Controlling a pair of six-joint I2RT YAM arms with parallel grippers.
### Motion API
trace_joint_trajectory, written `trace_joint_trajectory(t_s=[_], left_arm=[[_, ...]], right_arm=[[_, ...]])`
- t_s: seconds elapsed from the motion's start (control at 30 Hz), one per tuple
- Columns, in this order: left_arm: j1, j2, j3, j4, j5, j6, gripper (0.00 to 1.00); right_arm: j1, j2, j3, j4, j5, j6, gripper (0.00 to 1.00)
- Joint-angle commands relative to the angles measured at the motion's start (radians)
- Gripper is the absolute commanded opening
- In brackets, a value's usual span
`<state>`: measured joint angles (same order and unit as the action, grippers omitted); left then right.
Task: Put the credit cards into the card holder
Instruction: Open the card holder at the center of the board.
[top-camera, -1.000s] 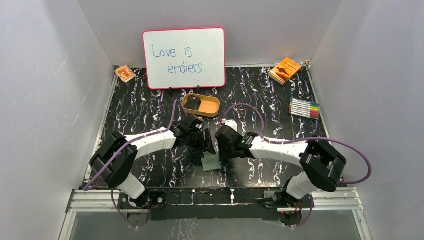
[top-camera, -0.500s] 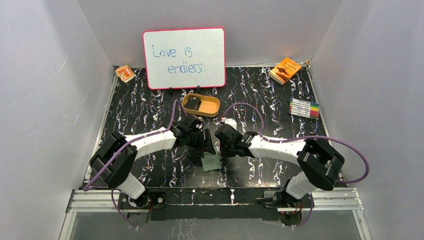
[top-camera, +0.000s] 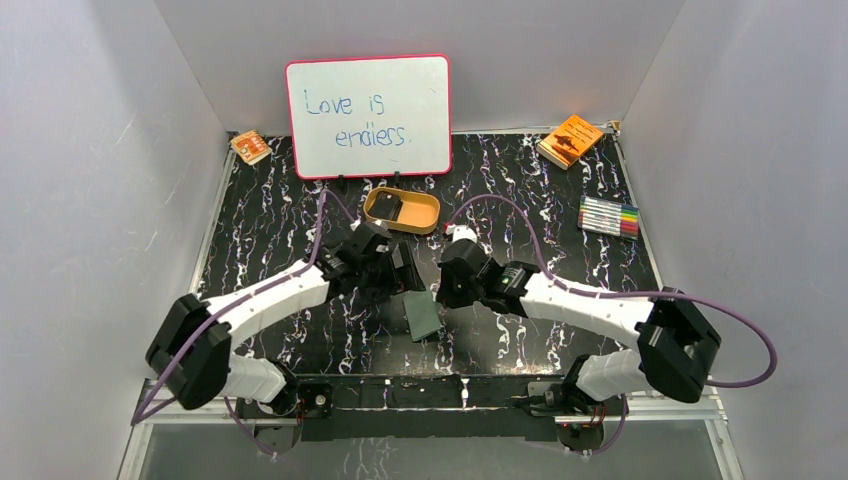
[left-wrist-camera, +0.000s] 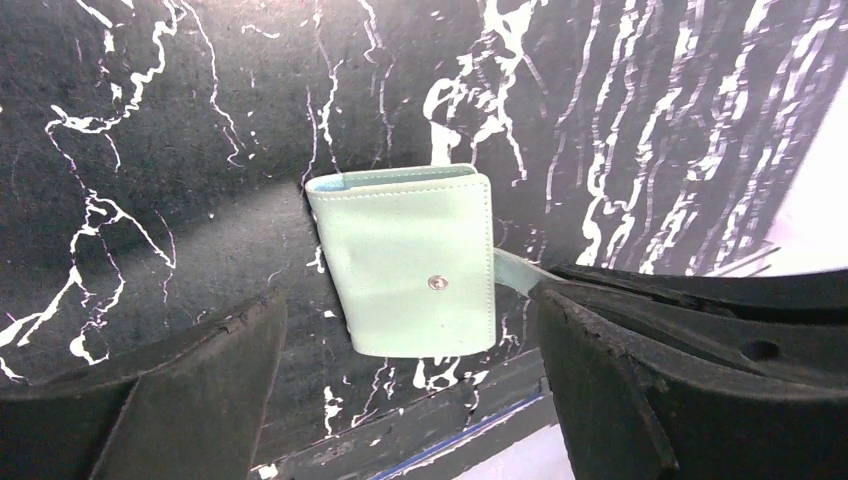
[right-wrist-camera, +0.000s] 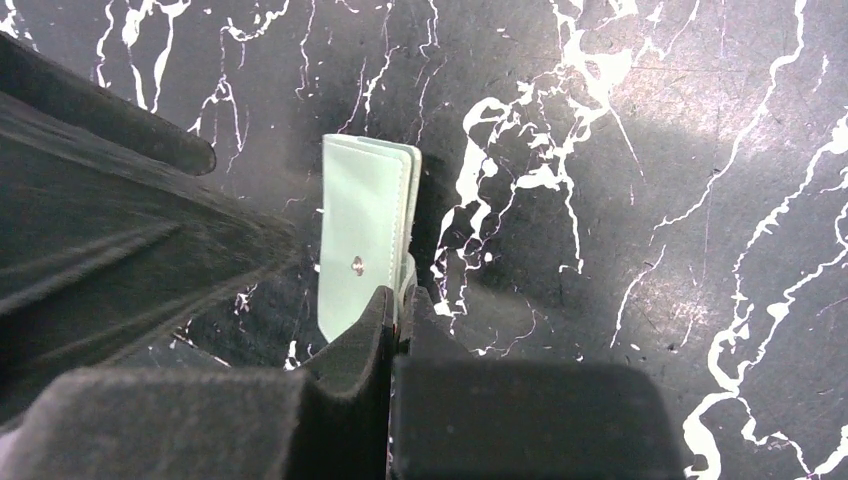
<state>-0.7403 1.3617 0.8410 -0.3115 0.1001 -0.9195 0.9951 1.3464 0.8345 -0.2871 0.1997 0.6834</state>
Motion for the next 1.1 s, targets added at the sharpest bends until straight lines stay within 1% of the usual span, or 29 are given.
trace_joint_trajectory(t_s=[0.0,0.1,0.23,0.3,0.37,0.5,0.57,0.7,0.87,1.07], left_arm=[[0.006,-0.134,-0.065,0.059,-0.049,-0.023,0.93],[0.014,-0.203,-0.113,0.085,-0.042,-0.043,0.96],[0.029,-0.273,-0.139,0.112,0.014,-0.026,0.98],[0.029,-0.310,-0.155,0.134,0.036,-0.005,0.98],[0.029,-0.354,-0.172,0.136,0.027,0.002,0.96],[0.029,-0.434,-0.233,0.224,0.072,0.031,0.96],[0.030,-0.427,-0.247,0.258,0.114,0.032,0.95],[0.029,-0.349,-0.255,0.275,0.183,0.022,0.92],[0.027,-0.300,-0.253,0.278,0.208,0.023,0.89],[0.028,-0.252,-0.241,0.286,0.233,0.031,0.85]], right_arm=[[-0.003,-0.054,-0.026,0.028,-0.024,-0.018,0.00],[-0.003,-0.084,-0.051,0.039,-0.028,-0.022,0.00],[-0.003,-0.135,-0.090,0.057,-0.016,-0.019,0.00],[-0.004,-0.165,-0.110,0.083,-0.018,-0.024,0.00],[-0.003,-0.191,-0.127,0.110,-0.028,-0.031,0.00],[-0.004,-0.221,-0.140,0.138,-0.041,-0.034,0.00],[-0.003,-0.227,-0.145,0.148,-0.048,-0.029,0.00],[-0.002,-0.243,-0.165,0.187,-0.074,-0.012,0.00],[-0.001,-0.269,-0.174,0.233,-0.101,-0.005,0.00],[-0.001,-0.259,-0.161,0.235,-0.114,-0.013,0.00]])
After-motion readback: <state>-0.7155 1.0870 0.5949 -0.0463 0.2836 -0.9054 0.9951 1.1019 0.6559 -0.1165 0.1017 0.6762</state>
